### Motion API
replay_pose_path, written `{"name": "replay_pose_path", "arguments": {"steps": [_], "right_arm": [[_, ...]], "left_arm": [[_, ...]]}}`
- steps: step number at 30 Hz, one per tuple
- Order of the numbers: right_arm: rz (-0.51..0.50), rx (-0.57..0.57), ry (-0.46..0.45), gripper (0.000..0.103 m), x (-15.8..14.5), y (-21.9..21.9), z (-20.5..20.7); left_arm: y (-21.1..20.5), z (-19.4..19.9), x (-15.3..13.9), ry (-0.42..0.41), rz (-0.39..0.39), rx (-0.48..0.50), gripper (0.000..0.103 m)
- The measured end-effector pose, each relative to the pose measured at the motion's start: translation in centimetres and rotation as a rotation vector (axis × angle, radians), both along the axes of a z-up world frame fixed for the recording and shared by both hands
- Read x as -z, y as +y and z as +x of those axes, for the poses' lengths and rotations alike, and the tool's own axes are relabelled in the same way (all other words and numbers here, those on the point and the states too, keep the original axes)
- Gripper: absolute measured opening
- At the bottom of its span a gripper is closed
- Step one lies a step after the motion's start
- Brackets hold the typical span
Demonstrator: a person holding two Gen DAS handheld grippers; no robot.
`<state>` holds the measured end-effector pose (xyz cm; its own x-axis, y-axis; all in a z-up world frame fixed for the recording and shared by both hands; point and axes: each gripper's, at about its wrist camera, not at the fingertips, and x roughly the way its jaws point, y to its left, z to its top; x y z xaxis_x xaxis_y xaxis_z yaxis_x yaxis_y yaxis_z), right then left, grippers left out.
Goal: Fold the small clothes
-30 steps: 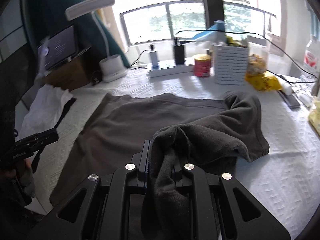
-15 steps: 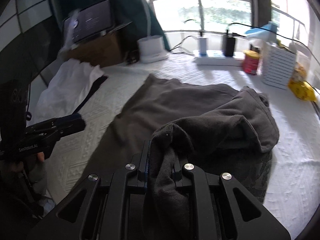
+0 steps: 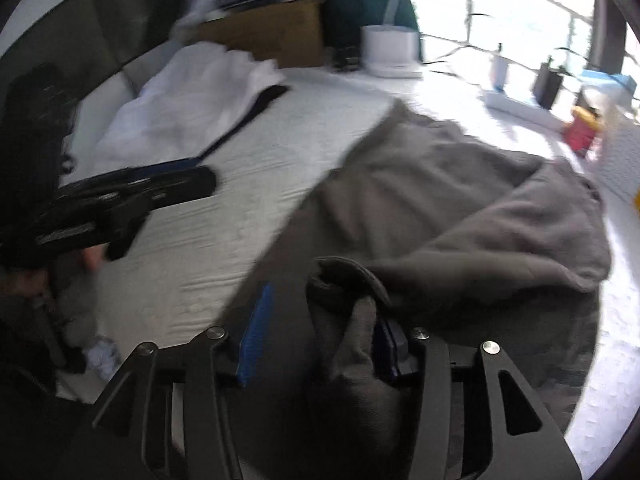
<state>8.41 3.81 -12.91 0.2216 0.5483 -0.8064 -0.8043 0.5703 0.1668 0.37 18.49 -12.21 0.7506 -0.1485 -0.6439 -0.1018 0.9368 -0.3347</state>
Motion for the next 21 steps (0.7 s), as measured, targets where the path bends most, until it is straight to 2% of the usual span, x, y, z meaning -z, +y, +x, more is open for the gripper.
{"name": "replay_pose_path", "arguments": {"steps": [3,5,10,21], "right_arm": [[0.033,-0.094,0.114,0.052,1.1,0.6,-1.1],[0.023,-0.12,0.125,0.052,1.5,0.7,-1.8],[0.064,-0.163,0.088,0.052,0.4,-0.4,-3.1],[0.132,-0.066,0.014,0.052,-2.6,-7.0,-1.7]], "left_arm": [[-0.1,-0.3,-0.1,0.001,0.012,-0.007,0.058],[-0.3,-0.3,-0.2,-0.001,0.022,-0.009,0.058],[-1.2,-0.3,-0.7,-0.008,0.036,-0.016,0.058],[-5.6,1.7,-3.2,-0.021,0.107,0.019,0.058]]}}
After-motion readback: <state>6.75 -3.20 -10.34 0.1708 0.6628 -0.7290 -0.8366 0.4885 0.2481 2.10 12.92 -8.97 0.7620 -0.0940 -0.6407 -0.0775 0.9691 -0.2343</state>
